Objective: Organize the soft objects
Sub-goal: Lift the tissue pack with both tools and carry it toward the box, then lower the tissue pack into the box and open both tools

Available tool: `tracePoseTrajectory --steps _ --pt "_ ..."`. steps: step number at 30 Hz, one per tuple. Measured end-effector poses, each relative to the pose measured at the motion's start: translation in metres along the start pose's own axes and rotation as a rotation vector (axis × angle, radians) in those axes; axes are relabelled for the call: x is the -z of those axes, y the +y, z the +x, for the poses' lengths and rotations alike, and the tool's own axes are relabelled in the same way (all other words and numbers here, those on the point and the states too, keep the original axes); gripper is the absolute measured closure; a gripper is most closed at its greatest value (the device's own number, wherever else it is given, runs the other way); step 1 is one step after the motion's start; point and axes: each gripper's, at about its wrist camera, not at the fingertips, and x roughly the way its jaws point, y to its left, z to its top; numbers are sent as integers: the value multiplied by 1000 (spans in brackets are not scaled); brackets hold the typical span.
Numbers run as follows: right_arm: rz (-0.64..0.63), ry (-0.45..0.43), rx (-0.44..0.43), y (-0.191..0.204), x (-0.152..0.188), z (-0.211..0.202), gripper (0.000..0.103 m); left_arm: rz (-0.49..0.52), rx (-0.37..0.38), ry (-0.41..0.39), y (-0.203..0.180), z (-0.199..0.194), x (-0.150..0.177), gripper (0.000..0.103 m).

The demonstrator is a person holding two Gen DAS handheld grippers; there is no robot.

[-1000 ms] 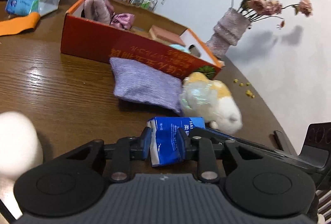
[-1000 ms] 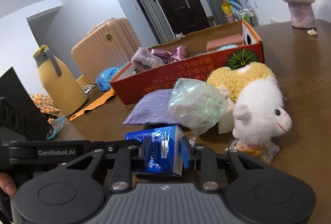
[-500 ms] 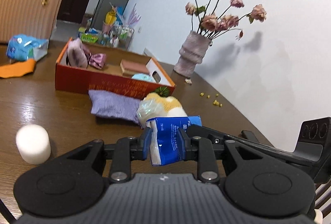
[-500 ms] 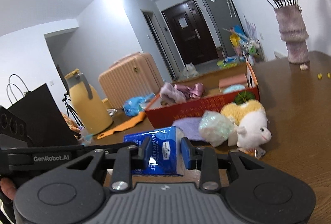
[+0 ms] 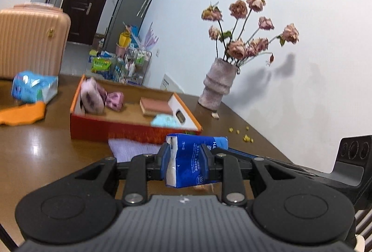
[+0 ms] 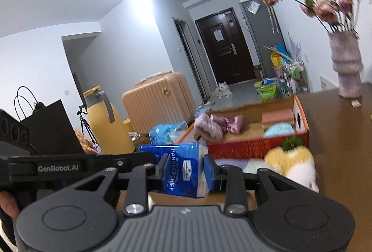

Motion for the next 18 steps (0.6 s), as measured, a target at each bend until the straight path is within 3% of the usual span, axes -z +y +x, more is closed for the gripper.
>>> tracePoseTrajectory --steps 6,9,13,18 --pt "-72 -9 -8 1 -55 41 72 43 -12 -30 19 28 -55 76" --pt "-28 29 -41 -14 -84 77 72 33 -25 -11 39 51 -81 76" --pt "56 99 -64 -38 -105 132 72 -4 -53 45 73 94 -109 76" --pt "121 206 -34 -62 -107 207 72 -35 -116 134 113 149 -117 76"
